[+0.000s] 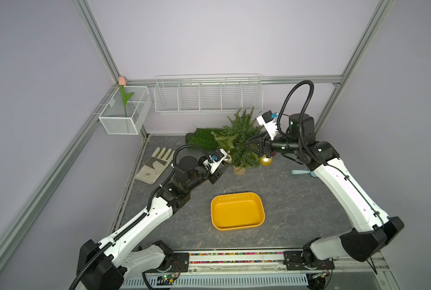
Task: Decorate the small christmas tree with ornaments
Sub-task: Hang an ornament on the christmas tree.
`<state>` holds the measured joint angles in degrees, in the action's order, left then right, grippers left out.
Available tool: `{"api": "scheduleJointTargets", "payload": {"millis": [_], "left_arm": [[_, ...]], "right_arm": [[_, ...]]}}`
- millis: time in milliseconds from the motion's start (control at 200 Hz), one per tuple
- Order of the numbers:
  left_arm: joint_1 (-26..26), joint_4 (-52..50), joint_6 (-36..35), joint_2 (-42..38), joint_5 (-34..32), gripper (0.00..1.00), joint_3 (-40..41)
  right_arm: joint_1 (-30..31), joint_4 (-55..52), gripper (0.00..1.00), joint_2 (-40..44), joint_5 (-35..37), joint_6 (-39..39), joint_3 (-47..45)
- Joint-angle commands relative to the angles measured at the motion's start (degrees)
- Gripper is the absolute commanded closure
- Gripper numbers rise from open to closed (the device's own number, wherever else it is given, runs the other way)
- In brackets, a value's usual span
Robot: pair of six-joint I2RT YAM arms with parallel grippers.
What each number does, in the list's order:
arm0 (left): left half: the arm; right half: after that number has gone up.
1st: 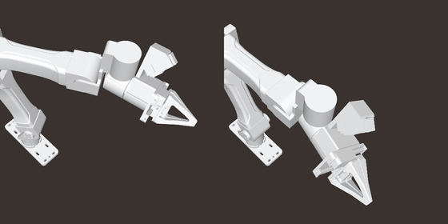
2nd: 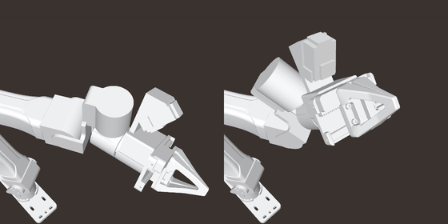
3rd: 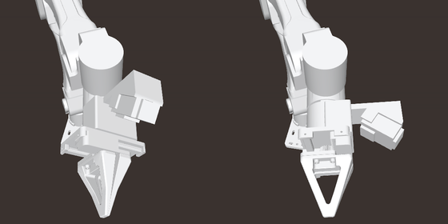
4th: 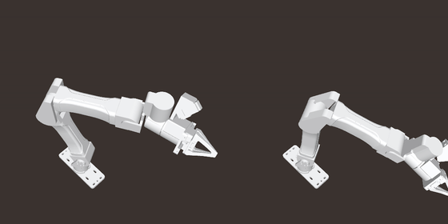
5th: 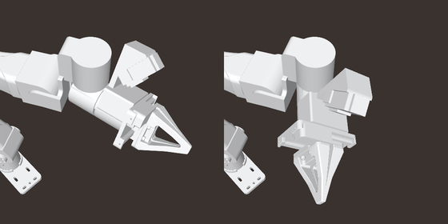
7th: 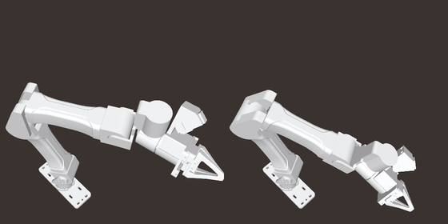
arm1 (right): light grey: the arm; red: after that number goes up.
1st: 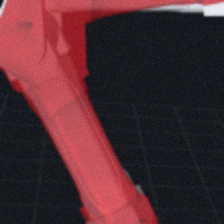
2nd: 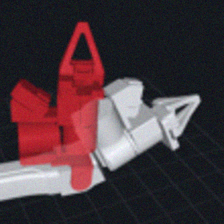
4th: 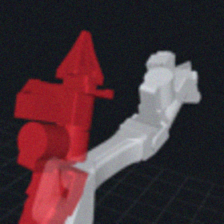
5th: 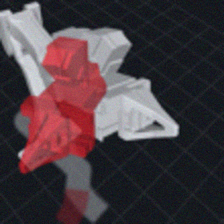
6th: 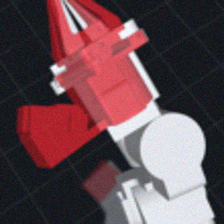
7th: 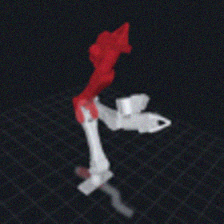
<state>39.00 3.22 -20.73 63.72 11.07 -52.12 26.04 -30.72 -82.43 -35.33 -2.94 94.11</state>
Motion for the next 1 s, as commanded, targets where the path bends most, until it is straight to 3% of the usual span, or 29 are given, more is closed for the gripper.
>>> {"api": "scheduleJointTargets", "payload": {"millis": [0,230,350,555,700,835,885,955,995], "left_arm": [[-0.3,2.5,2.4,-0.7,2.3,0.44,-0.1],[-0.3,2.3,3.8,-0.6,3.3,0.08,-0.7],[-0.3,1.7,4.3,-1.2,3.3,0.00,-0.2],[-0.3,1.4,5.4,-4.0,1.3,0.01,1.6],[-0.3,1.8,7.1,-7.2,-6.2,0.01,3.7],[-0.3,0.2,8.1,-9.8,-15.5,0.01,5.1],[-0.3,0.1,8.1,-10.9,-18.9,0.01,6.1],[-0.5,0.3,8.8,-12.1,-26.2,0.01,7.9],[-0.9,0.2,9.0,-12.7,-29.9,0.01,9.0]], "right_arm": [[0.1,-0.1,0.50,2.2,0.4,1.0,-0.8],[-0.2,0.1,0.49,4.0,1.4,1.3,-1.7],[-0.7,0.2,0.49,5.2,2.4,1.4,-2.6],[-2.6,0.5,0.50,7.7,5.8,-0.2,-4.8],[-6.4,1.0,0.45,10.9,12.8,-3.2,-8.6],[-12.0,1.0,0.19,14.2,22.8,-5.5,-14.6],[-13.6,1.5,0.00,15.4,27.2,-5.5,-17.4],[-16.2,2.9,0.10,17.1,33.4,-5.6,-21.5],[-17.3,4.1,0.11,17.9,37.1,-5.4,-24.1]]}}
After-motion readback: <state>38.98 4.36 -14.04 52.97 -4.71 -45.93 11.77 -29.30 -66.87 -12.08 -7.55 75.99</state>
